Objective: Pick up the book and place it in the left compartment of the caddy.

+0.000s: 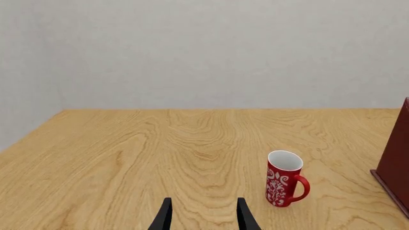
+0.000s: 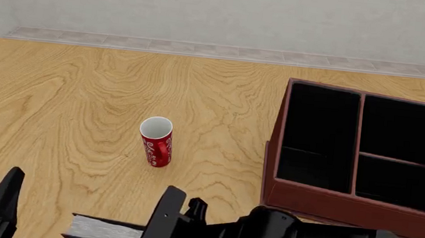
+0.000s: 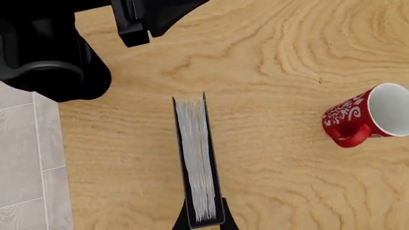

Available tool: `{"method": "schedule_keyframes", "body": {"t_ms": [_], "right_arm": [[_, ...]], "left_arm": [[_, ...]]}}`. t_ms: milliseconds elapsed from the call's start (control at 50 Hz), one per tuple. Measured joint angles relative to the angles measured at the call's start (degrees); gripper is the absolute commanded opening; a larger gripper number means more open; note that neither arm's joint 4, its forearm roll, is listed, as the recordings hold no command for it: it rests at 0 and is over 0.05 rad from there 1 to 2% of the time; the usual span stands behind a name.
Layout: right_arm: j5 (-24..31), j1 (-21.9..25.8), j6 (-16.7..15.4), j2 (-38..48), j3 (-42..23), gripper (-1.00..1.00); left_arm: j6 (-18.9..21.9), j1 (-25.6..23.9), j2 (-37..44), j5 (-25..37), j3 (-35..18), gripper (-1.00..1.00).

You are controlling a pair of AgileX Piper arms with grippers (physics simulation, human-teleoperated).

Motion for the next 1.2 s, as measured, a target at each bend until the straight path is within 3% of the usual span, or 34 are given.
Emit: {"method": "schedule_keyframes", "body": {"t_ms": [600,1200], "right_arm": [[13.2,-5.57,-1.43,-9.94,-5.42,-1.0],[23.92,-12.87,4.36,-18.85,-13.0,-1.0]], "left_arm": [[0.0,-0.01,0.07,0.39,-0.45,1.0],[0.01,0.0,0.19,0.84,-1.02,1.0]]}}
